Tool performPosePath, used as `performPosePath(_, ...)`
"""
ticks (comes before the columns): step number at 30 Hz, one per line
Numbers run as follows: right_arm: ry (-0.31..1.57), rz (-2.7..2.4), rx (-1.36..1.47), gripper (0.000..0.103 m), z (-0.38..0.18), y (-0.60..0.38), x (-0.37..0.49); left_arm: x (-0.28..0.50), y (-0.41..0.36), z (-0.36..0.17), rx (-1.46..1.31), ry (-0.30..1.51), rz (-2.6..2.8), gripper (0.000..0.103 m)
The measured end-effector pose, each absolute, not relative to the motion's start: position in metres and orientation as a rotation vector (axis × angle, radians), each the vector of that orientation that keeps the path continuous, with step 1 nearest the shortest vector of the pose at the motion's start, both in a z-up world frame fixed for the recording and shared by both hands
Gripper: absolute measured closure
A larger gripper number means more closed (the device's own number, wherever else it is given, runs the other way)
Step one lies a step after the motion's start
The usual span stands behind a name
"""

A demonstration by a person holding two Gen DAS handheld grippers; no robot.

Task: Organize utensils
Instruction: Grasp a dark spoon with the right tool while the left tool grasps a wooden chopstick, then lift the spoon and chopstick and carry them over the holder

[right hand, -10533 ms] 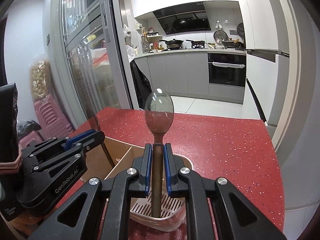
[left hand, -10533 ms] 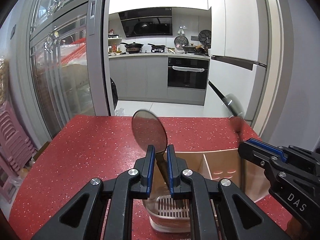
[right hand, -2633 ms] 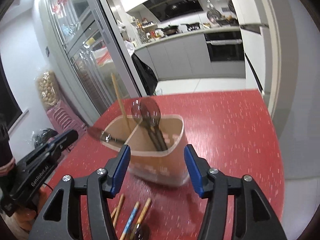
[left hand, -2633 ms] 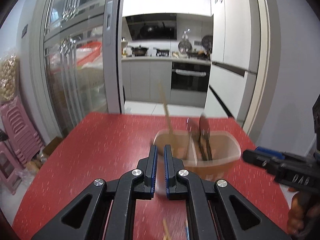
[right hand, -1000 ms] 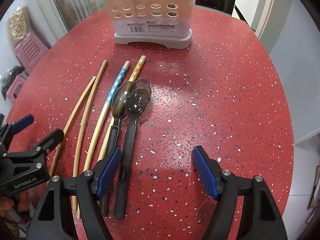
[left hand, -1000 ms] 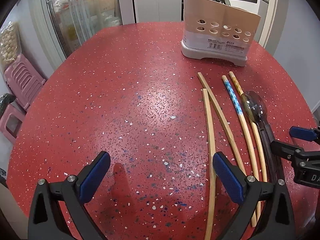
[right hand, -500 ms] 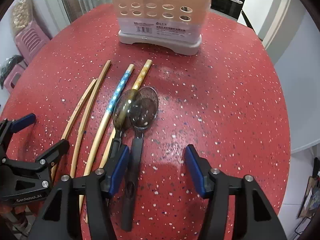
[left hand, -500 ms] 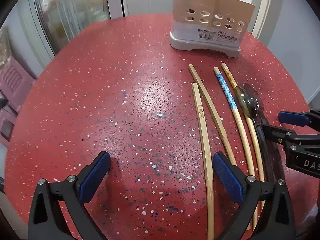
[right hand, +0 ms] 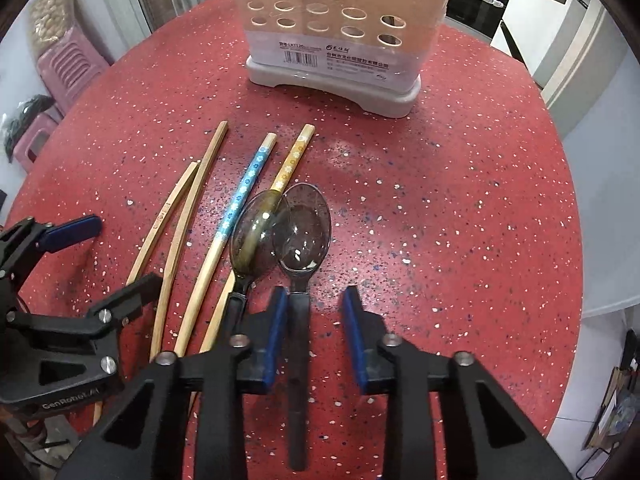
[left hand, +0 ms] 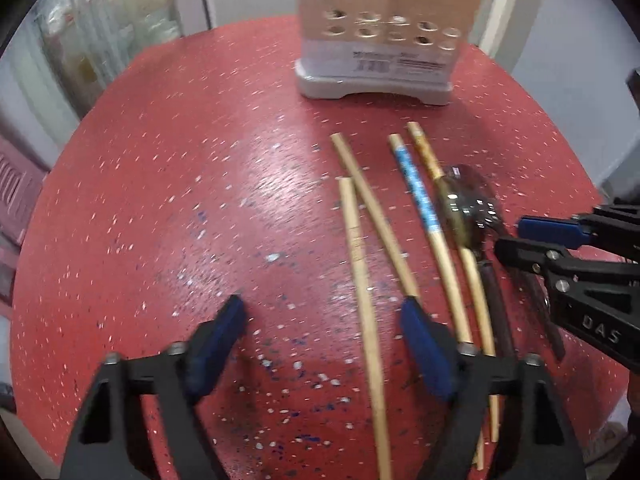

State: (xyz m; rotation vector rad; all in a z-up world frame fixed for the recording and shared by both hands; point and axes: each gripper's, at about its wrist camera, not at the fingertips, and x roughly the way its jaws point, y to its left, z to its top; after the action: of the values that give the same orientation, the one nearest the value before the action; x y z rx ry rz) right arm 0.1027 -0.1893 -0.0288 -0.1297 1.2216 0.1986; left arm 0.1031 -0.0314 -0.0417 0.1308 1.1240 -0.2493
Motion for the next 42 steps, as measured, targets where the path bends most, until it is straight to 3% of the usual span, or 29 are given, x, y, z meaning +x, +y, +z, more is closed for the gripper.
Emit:
performPosePath(2, 1.217, 0.21, -0.124, 0.091, -0.028, -0.192, 0.102, 0.104, -0.037, -0.039, 0.145, 1.124, -0.27, 0.025)
performPosePath(4, 1.209, 0.222, -0.114, 0.091, -0.028, -0.194, 0.101, 0.103, -0.042, -0.035, 0.159, 1.118, -0.288, 0.054)
performPosePath(6, 1.203, 0.234, -0.094, 0.091, -0.029, -0.2, 0.099, 0.104, -0.045, -0.034, 0.155, 1.121, -0.307, 0.07)
performPosePath(18, 1.135, 0.33, 0.123, 0.091, -0.015, -0.25, 0.087, 0.084, -0.009, -0.021, -0.033, 1.041, -0.32, 0.071)
performPosePath(42, 0.912, 0.398, 0.229, 0.091, 0.071, -0.264, 0.093, 0.089, -0.001, 0.082, -0.14, 0.769, -0.389, 0.071)
